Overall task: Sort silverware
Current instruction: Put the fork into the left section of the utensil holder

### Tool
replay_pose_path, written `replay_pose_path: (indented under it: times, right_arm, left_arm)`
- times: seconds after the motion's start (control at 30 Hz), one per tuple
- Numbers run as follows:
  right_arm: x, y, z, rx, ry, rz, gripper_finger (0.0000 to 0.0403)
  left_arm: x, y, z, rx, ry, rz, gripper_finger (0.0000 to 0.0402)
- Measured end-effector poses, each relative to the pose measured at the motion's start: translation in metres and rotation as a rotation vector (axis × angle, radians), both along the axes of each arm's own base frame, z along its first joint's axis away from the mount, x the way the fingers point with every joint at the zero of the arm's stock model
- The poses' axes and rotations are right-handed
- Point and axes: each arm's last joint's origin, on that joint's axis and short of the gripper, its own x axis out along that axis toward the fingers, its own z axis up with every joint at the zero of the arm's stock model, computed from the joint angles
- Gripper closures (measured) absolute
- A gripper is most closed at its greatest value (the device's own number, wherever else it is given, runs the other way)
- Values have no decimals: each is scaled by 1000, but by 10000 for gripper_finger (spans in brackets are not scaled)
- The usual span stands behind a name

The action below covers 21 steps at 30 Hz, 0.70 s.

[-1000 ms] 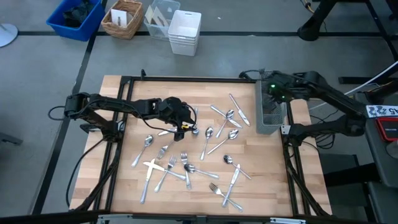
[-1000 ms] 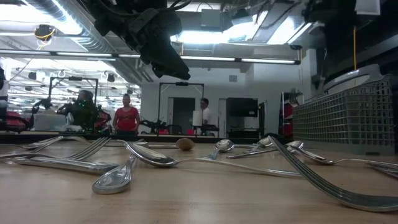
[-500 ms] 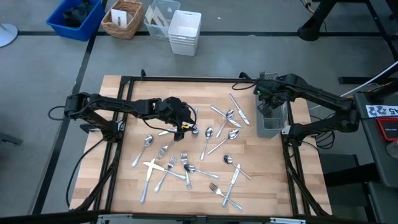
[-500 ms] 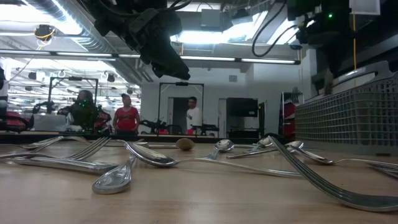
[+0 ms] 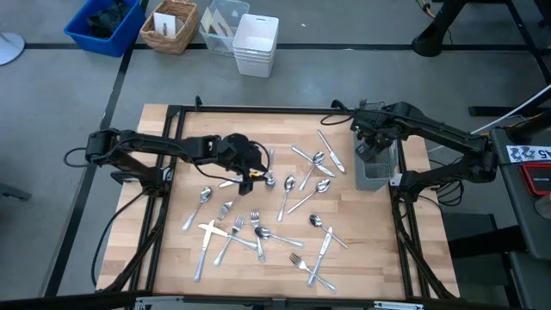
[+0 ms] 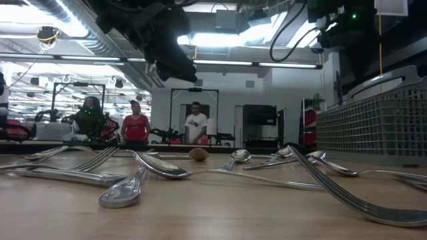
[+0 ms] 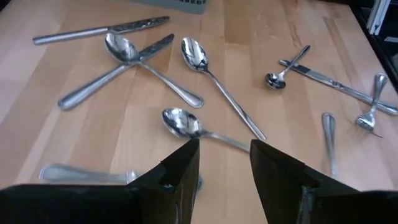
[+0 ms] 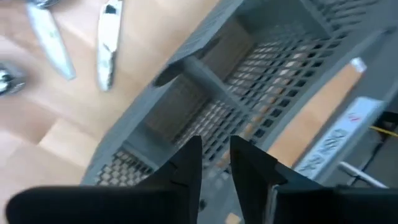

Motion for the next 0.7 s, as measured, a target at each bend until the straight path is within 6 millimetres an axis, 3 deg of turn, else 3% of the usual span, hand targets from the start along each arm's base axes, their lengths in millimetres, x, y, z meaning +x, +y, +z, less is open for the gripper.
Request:
replay_pose_path:
  times: [0.3,0.53,0.7]
  right_arm:
    - [3,3,17,84,-119,11,315]
    - [2,3,49,32,-236,23,315]
    - [1,4,65,14,-295,41,315]
  left_arm:
    - [-42,-6,12,-123,204,88,266]
    - [-63,-25,-8,-268,470,207,266]
    - [-67,-41,-23,-331,510,251,266]
